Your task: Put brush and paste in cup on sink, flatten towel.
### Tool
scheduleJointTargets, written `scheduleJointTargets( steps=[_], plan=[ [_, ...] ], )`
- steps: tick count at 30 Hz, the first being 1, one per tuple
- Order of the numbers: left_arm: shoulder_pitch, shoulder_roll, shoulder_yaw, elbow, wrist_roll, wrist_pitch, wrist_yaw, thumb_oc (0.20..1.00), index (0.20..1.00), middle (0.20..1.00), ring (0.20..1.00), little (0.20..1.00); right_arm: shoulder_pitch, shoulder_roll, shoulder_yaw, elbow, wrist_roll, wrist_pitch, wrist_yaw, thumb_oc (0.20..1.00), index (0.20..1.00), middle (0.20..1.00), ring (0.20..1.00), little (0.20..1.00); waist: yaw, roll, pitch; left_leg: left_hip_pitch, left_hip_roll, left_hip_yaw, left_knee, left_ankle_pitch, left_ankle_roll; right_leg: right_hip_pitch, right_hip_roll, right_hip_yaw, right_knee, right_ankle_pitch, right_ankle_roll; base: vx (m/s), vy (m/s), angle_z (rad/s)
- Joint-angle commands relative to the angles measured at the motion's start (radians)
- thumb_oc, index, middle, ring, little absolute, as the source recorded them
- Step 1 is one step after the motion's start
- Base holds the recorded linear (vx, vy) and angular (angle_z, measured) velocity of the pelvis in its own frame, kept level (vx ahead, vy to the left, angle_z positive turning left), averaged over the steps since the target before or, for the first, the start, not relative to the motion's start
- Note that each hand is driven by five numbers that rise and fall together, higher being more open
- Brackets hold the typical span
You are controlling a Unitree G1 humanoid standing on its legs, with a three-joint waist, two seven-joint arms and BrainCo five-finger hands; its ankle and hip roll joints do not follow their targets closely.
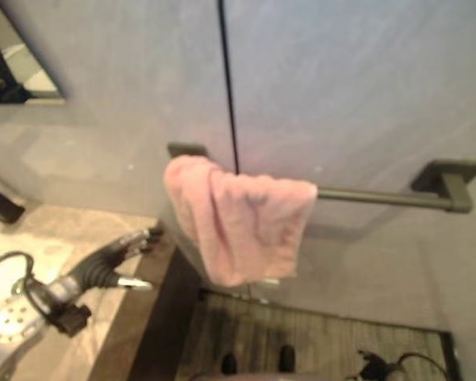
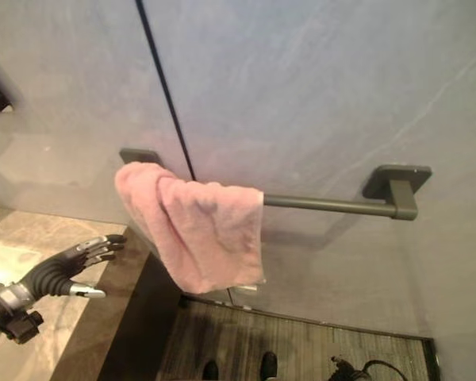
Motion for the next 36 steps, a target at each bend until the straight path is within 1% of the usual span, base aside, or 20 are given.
scheduleJointTargets(
  steps=[1,2,3,6,11,12,16,20,25,27,30,33,36],
  plan=[
    [-0.073,0.015,0.011,0.004,0.027,-0.067,0.042,1.0,1.0,1.0,1.0,1.0,-0.019,0.023,-0.003,0.017,0.041,-0.009,-0.01,1.0,1.0,1.0,1.0,1.0,-0.018,-0.066,-0.015,-0.068,-0.01,0.041,0.013,-0.035,0.051,0.026,-0.06,0.047,0.005,-0.106,0.069,0.01,0.025,-0.1],
    [-0.074,0.015,0.01,0.005,0.027,-0.067,0.042,1.0,1.0,1.0,1.0,1.0,-0.019,0.022,-0.003,0.016,0.041,-0.009,-0.01,1.0,1.0,1.0,1.0,1.0,-0.018,-0.066,-0.015,-0.068,-0.01,0.042,0.013,-0.035,0.051,0.026,-0.06,0.047,0.005,-0.106,0.069,0.01,0.044,-0.14],
    [-0.103,0.007,-0.012,0.019,0.022,-0.068,0.045,1.0,1.0,1.0,1.0,1.0,-0.009,0.018,-0.008,0.006,0.049,-0.011,-0.008,1.0,1.0,1.0,1.0,1.0,-0.025,-0.069,-0.014,-0.068,-0.01,0.049,0.013,-0.038,0.052,0.021,-0.061,0.054,0.005,-0.103,0.071,0.01,0.048,-0.15],
    [-0.128,0.004,-0.02,0.042,0.058,-0.075,0.059,1.0,1.0,1.0,1.0,1.0,0.008,0.015,-0.019,-0.007,0.061,-0.013,-0.005,1.0,1.0,1.0,1.0,1.0,-0.034,-0.073,-0.016,-0.071,-0.013,0.058,0.013,-0.041,0.054,0.013,-0.063,0.062,0.005,-0.099,0.076,0.02,0.056,-0.16],
    [-0.163,-0.007,-0.009,0.076,0.094,-0.084,0.085,1.0,1.0,1.0,1.0,1.0,0.025,0.019,-0.035,-0.001,0.067,-0.01,-0.006,1.0,1.0,1.0,1.0,1.0,-0.04,-0.077,-0.018,-0.072,-0.017,0.066,0.013,-0.047,0.059,0.006,-0.067,0.076,0.005,-0.093,0.082,0.02,0.053,-0.09],
    [-0.197,-0.02,-0.007,0.111,0.11,-0.092,0.099,1.0,1.0,1.0,1.0,1.0,0.03,0.025,-0.038,0.001,0.069,-0.007,-0.002,1.0,1.0,1.0,1.0,1.0,-0.045,-0.079,-0.019,-0.076,-0.019,0.079,0.013,-0.05,0.061,-0.008,-0.068,0.09,0.005,-0.085,0.088,0.01,0.063,-0.08],
    [-0.238,-0.042,-0.032,0.153,0.091,-0.09,0.103,1.0,1.0,1.0,1.0,1.0,0.036,0.027,-0.041,0.003,0.068,-0.004,0.003,1.0,1.0,1.0,1.0,1.0,-0.044,-0.082,-0.02,-0.081,-0.02,0.099,0.013,-0.054,0.064,-0.025,-0.067,0.11,0.005,-0.077,0.094,0.01,0.056,-0.19],
    [-0.264,-0.061,-0.05,0.193,0.075,-0.086,0.101,1.0,1.0,1.0,1.0,1.0,0.044,0.024,-0.047,-0.003,0.073,-0.005,0.007,1.0,1.0,1.0,1.0,1.0,-0.055,-0.087,-0.022,-0.08,-0.019,0.113,0.013,-0.057,0.066,-0.031,-0.066,0.124,0.005,-0.075,0.095,0.03,0.034,-0.24],
    [-0.305,-0.074,-0.094,0.227,0.044,-0.077,0.086,1.0,1.0,1.0,1.0,1.0,0.061,0.025,-0.055,-0.007,0.074,-0.007,0.01,1.0,1.0,1.0,1.0,1.0,-0.075,-0.085,-0.026,-0.072,-0.02,0.121,0.013,-0.064,0.069,-0.029,-0.066,0.134,0.005,-0.073,0.098,0.03,0.031,-0.07],
    [-0.314,-0.074,-0.103,0.233,0.041,-0.077,0.085,1.0,1.0,1.0,1.0,1.0,0.063,0.024,-0.056,-0.007,0.072,-0.006,0.01,1.0,1.0,1.0,1.0,1.0,-0.076,-0.084,-0.025,-0.069,-0.019,0.124,0.013,-0.066,0.07,-0.028,-0.066,0.136,0.005,-0.072,0.098,0.01,0.011,-0.02],
    [-0.327,-0.048,-0.124,0.207,0.007,-0.069,0.053,1.0,1.0,1.0,1.0,1.0,0.068,0.023,-0.056,-0.006,0.069,-0.006,0.015,1.0,1.0,1.0,1.0,1.0,-0.085,-0.081,-0.03,-0.06,-0.019,0.135,0.013,-0.073,0.07,-0.027,-0.064,0.149,0.005,-0.071,0.101,0.04,0.03,-0.07],
    [-0.29,-0.003,-0.097,0.169,-0.033,-0.069,0.017,1.0,1.0,1.0,1.0,1.0,0.074,0.022,-0.058,-0.002,0.064,-0.008,0.022,1.0,1.0,1.0,1.0,1.0,-0.084,-0.08,-0.036,-0.049,-0.016,0.146,0.013,-0.078,0.069,-0.023,-0.061,0.162,0.005,-0.073,0.102,0.04,0.006,-0.16],
    [-0.272,0.016,-0.074,0.157,-0.054,-0.072,0.004,1.0,1.0,1.0,1.0,1.0,0.075,0.022,-0.061,0.005,0.064,-0.01,0.024,1.0,1.0,1.0,1.0,1.0,-0.081,-0.08,-0.037,-0.045,-0.015,0.148,0.013,-0.079,0.069,-0.021,-0.06,0.164,0.005,-0.074,0.101,0.02,0.002,-0.1]
  ],
)
